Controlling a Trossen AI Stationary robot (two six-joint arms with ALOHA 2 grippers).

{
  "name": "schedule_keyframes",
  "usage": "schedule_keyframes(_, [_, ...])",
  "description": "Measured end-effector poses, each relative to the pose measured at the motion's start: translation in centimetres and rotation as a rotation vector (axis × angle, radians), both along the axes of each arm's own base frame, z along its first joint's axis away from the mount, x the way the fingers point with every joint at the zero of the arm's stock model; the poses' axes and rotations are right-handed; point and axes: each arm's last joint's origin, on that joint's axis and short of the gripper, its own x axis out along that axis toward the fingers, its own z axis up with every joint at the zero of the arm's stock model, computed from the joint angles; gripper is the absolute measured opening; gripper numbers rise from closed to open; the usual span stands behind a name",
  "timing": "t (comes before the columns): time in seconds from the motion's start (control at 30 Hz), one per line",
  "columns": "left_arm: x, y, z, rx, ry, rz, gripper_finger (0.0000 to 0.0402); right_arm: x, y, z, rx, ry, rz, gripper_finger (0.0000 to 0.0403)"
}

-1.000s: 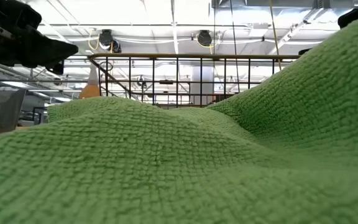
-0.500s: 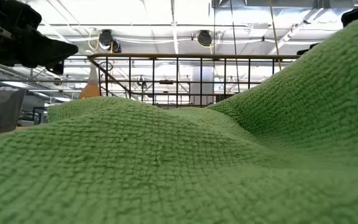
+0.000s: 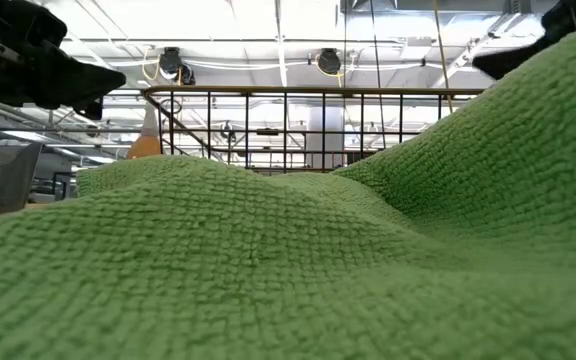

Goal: Sort microfiber towel by color & place in baskets
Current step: Put the right orange microfiber towel into the wire bin

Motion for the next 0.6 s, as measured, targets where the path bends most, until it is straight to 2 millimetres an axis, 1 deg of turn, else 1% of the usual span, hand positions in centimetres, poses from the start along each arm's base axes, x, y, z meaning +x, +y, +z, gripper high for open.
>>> schedule_keyframes(0.13, [0.0, 0.0, 0.0, 0.0, 0.0, 0.0, 0.0013, -0.7, 0.0, 2.7, 0.013, -0.033, 0.002, 0.0])
schedule_keyframes(0.4, [0.0, 0.0, 0.0, 0.0, 0.0, 0.0, 0.0013, -2.5, -0.1, 10.1, 0.049, -0.028, 0.007, 0.0])
schedule_keyframes(0.6, [0.0, 0.0, 0.0, -0.001, -0.004, 0.0, 0.0013, -3.0, -0.1, 15.3, 0.082, -0.011, 0.012, 0.0])
